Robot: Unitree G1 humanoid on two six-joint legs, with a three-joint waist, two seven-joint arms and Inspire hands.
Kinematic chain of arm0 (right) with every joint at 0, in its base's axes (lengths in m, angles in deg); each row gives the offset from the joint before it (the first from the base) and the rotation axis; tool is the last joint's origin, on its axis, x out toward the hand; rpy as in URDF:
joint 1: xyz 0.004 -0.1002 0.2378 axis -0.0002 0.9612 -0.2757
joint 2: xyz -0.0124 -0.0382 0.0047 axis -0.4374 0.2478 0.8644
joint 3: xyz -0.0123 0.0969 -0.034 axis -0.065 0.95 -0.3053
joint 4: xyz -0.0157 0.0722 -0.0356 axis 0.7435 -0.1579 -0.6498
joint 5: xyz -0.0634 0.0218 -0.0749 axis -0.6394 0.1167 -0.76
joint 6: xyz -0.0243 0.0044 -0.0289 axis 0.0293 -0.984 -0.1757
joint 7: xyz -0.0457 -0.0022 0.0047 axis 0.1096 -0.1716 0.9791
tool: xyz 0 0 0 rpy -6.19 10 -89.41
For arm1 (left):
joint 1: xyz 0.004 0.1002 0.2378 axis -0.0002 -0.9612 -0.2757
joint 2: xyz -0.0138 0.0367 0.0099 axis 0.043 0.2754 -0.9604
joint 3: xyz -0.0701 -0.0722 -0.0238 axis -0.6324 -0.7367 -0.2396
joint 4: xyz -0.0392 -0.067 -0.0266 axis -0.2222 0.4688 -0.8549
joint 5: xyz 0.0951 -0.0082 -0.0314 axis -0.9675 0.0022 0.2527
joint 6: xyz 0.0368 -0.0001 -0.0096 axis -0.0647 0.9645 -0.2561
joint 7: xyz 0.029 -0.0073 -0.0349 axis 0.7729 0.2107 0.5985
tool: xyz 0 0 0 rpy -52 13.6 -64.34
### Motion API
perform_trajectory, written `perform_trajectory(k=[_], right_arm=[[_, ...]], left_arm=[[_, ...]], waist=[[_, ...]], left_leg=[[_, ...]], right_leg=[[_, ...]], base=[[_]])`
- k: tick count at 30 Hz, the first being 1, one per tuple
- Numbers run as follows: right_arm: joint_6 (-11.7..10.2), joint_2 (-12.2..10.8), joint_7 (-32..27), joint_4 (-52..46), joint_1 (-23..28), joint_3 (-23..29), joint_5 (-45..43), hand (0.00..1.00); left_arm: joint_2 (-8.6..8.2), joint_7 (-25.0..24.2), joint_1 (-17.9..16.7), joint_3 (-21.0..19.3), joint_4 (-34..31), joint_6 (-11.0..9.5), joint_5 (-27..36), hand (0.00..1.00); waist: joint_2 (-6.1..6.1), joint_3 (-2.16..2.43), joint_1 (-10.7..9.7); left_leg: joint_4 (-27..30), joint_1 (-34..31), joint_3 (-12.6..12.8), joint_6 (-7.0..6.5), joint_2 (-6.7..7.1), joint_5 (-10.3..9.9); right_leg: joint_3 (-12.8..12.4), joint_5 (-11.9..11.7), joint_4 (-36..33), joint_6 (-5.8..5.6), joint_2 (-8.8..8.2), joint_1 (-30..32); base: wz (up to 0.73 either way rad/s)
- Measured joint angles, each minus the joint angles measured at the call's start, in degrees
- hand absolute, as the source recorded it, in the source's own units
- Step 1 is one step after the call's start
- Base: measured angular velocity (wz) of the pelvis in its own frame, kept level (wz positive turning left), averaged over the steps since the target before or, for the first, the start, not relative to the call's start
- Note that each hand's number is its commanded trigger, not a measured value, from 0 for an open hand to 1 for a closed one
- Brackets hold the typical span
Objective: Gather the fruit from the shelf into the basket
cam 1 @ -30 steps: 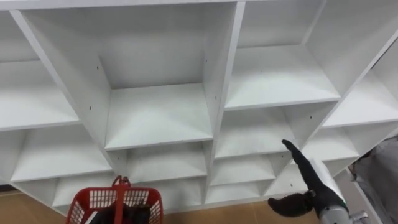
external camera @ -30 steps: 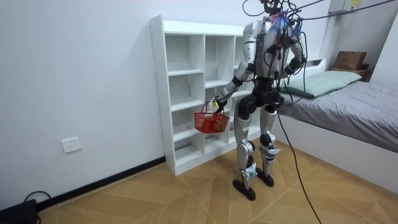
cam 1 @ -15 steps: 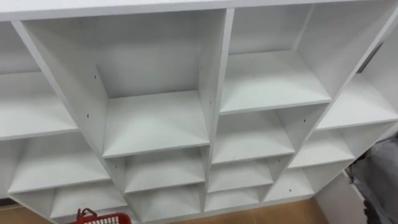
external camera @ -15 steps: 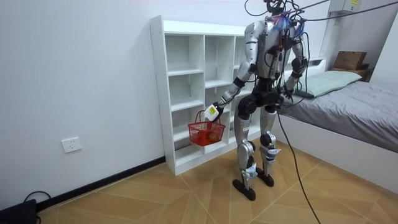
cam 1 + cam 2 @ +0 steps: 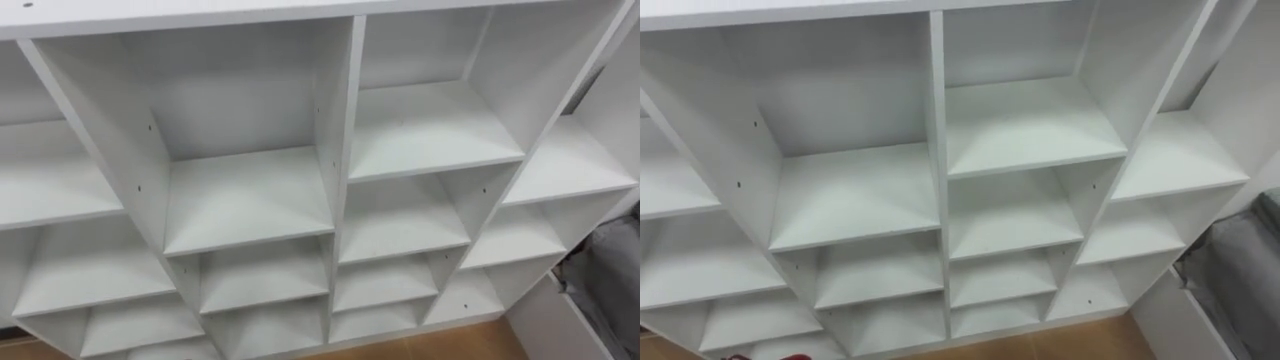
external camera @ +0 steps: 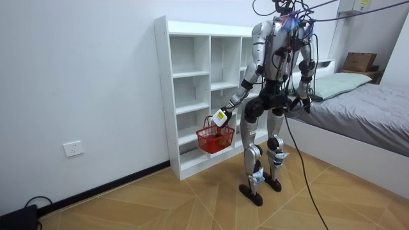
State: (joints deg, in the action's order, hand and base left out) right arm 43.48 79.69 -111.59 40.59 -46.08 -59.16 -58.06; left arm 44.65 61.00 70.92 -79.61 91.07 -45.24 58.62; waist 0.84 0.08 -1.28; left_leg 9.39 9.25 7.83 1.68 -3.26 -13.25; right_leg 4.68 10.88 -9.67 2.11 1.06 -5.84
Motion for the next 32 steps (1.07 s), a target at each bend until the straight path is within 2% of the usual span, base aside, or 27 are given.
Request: perform_trajectory(k=[3,5,8,16,24,32], right_arm=[[1.6,-0.9,2.1,2.0,-0.5,-0.1,-0.1,0.00],[2.9,-1.4,4.9,3.6,-1.1,-0.7,-0.8,0.00],[4.5,-1.6,7.9,3.9,-2.1,-1.6,-1.3,0.00],[6.7,-1.7,13.0,4.1,-5.6,-5.8,-4.2,0.00],[6.9,-1.8,17.2,4.3,-7.7,-7.6,-6.6,0.00],[6.9,-2.1,19.6,4.4,-7.7,-8.5,-6.9,0.00]], left_arm=[[-0.59,-0.2,0.1,0.0,0.7,0.2,-1.6,1.00],[-1.24,-0.2,0.2,0.0,0.9,1.4,-5.0,1.00],[-1.74,-0.2,0.7,0.7,1.1,2.1,-5.8,1.00],[-1.97,-0.8,3.6,5.2,4.3,3.7,-5.8,1.00],[-2.34,-2.1,5.1,6.4,4.7,4.5,-5.8,1.00],[-2.54,-2.8,4.8,6.2,5.2,4.5,-7.2,1.00]], waist=[[-0.08,0.04,0.1],[-0.03,-0.02,0.0],[0.05,-0.06,0.1],[0.10,-0.12,0.1],[-0.26,-0.29,0.2],[-0.25,-0.33,0.4]], left_leg=[[0.0,0.0,0.1,0.00,0.01,0.0],[0.0,0.0,0.1,0.00,0.02,0.0],[0.0,0.0,-0.1,0.00,0.01,0.0],[0.0,0.4,-0.1,-0.01,0.03,0.0],[0.0,0.3,0.0,0.00,0.03,0.0],[0.0,0.2,-0.1,0.00,0.04,0.0]], right_leg=[[0.0,0.0,0.0,0.00,0.01,0.1],[-0.2,0.0,0.0,0.00,-0.06,0.1],[-0.2,0.0,0.0,0.00,-0.06,0.1],[-0.6,-0.1,-0.1,-0.03,0.04,-0.2],[-0.9,-0.1,0.0,-0.04,0.07,-0.1],[-1.2,-0.1,0.2,-0.04,0.09,0.0]], base=[[0.00],[0.00],[0.00],[0.00],[-0.01],[-0.01]])
